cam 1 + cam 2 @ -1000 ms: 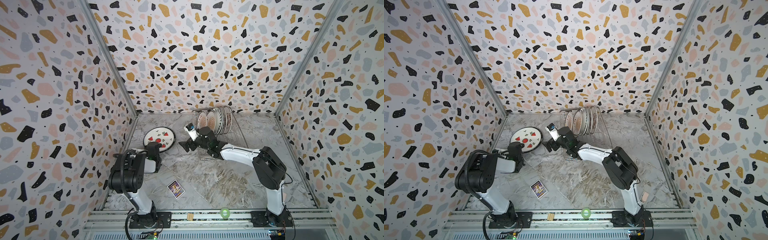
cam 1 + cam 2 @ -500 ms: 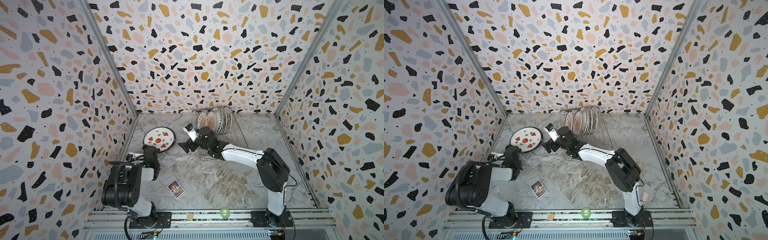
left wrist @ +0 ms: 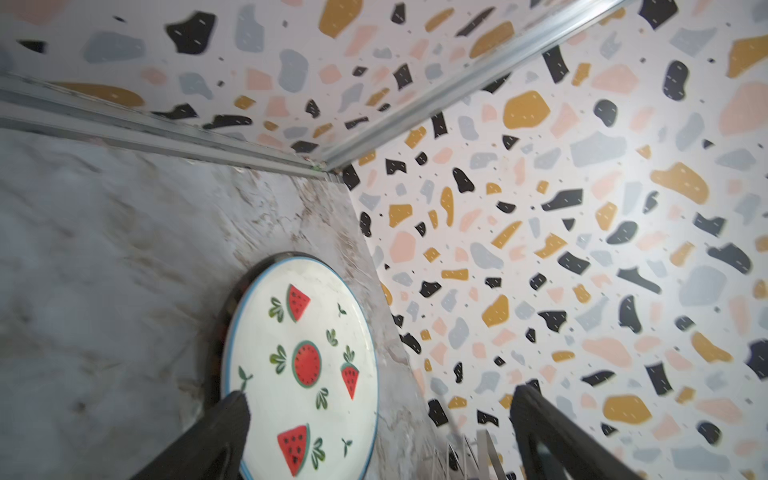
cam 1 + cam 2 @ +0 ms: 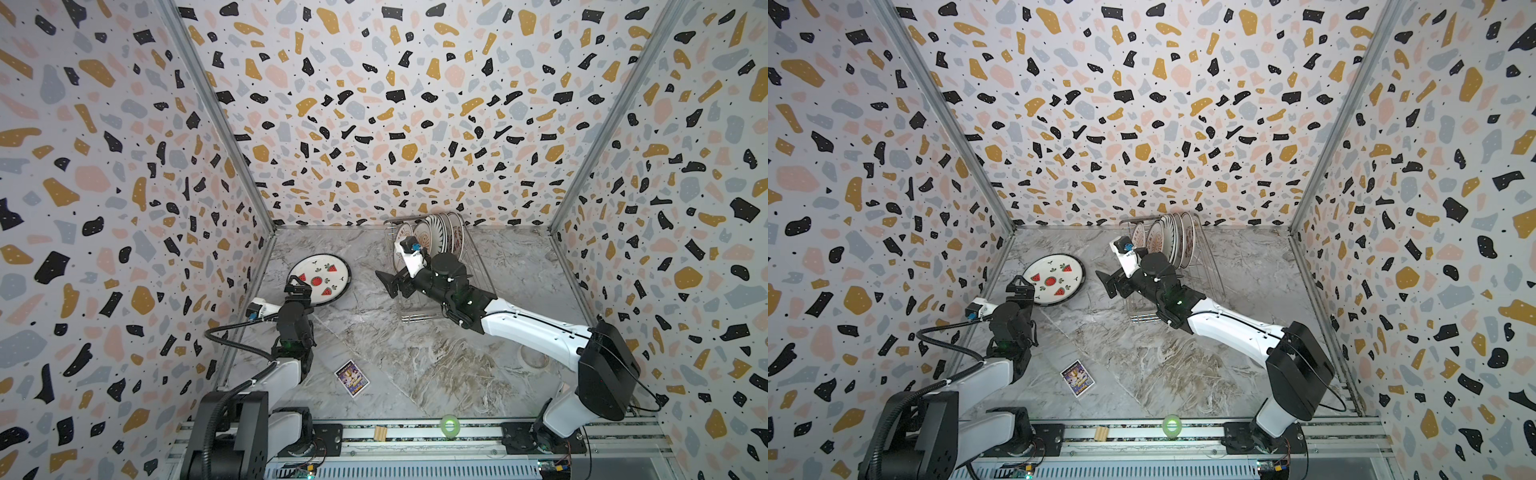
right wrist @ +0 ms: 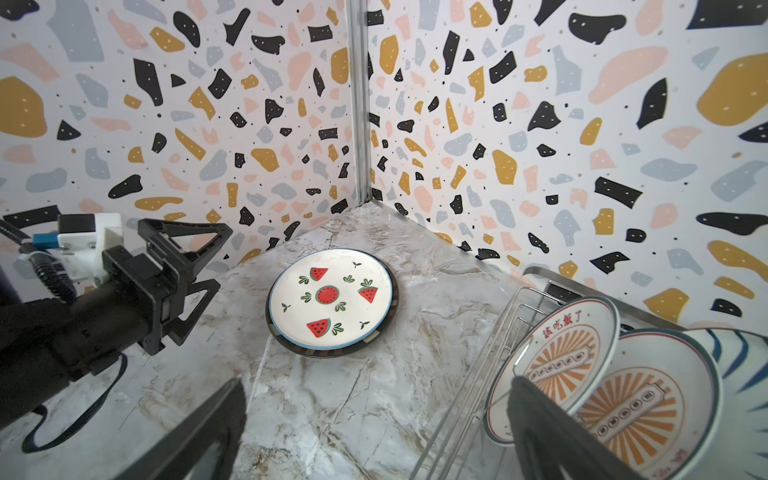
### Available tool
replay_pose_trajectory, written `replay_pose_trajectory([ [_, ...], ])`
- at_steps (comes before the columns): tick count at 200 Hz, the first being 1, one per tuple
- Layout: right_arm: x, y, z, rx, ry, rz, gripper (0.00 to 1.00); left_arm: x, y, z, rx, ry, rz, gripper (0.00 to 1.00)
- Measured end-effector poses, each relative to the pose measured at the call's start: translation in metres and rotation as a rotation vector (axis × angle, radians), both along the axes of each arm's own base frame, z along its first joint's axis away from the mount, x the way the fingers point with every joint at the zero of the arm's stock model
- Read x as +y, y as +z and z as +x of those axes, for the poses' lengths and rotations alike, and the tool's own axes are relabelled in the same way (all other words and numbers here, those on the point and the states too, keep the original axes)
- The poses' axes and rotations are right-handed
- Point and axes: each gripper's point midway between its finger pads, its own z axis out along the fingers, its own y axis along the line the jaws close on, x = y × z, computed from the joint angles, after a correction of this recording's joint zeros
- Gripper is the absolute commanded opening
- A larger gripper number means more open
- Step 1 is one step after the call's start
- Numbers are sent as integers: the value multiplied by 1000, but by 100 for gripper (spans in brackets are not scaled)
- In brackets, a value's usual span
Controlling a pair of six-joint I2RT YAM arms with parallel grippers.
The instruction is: Unload the plates from the dish rack
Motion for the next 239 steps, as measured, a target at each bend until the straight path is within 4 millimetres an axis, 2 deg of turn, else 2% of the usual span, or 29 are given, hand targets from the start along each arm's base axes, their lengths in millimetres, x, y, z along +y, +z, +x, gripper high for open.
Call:
replay_pose_trajectory([
  [19,-24,2,21,47,-58,36,99,-29,17,3,-48,-136,36,100],
  [40,-58,-5,47,118,-127,57,98,-76,46,3,-122,-329,102,100],
  [74,-101,-12,67,207,-170,109,85,-157,100,-13,-278,-615,222,100],
  [99,-122,-20,78,263,-201,122,69,-199,117,-28,-342,-752,273,100],
  [112,-126,-25,82,288,-217,115,66,-215,120,-33,-362,-807,287,100],
  [125,-125,-28,85,303,-220,107,59,-229,119,-35,-370,-852,290,99],
  [167,-121,-46,104,344,-267,62,49,-272,100,-37,-336,-975,289,99],
  [190,-122,-56,117,360,-305,37,49,-279,97,-33,-328,-984,291,99],
  [239,-124,-76,128,388,-354,-16,48,-292,89,-30,-329,-993,261,98],
])
